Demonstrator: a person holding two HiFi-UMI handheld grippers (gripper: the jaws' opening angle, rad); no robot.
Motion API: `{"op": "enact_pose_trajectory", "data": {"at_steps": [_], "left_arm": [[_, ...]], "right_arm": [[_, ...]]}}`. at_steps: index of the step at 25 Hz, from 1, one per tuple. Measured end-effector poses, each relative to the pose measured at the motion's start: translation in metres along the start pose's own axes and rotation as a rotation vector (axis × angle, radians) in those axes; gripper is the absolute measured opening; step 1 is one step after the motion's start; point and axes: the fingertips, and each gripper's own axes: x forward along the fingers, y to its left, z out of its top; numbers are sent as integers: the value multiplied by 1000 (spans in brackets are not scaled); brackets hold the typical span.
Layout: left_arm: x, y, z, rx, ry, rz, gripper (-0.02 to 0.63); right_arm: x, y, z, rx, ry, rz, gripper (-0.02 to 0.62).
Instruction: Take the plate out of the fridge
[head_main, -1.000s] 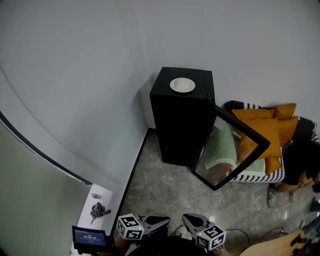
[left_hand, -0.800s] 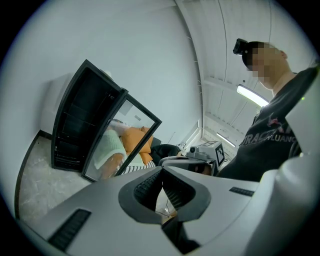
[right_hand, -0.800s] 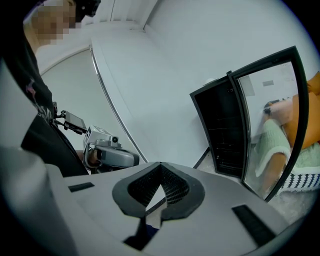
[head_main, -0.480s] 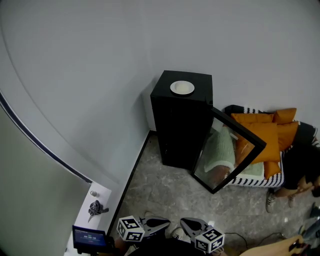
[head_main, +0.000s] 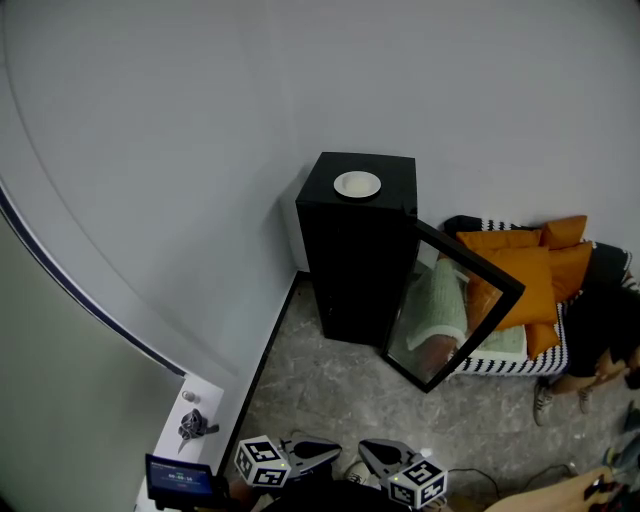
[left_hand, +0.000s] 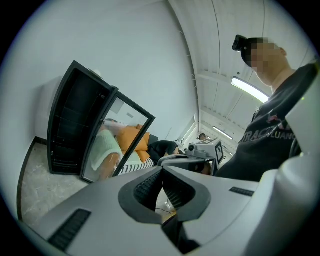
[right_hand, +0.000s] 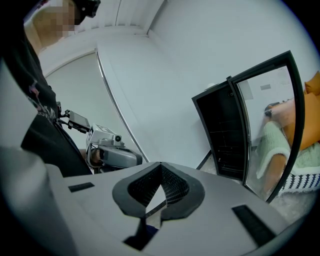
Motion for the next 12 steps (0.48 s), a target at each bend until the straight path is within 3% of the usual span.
{"op": "enact_pose_trajectory", "data": {"at_steps": [12], "left_arm": [[-8,1,-8,19,17,27,5]], "right_arm": [[4,7,0,-9,7,13,8]]}}
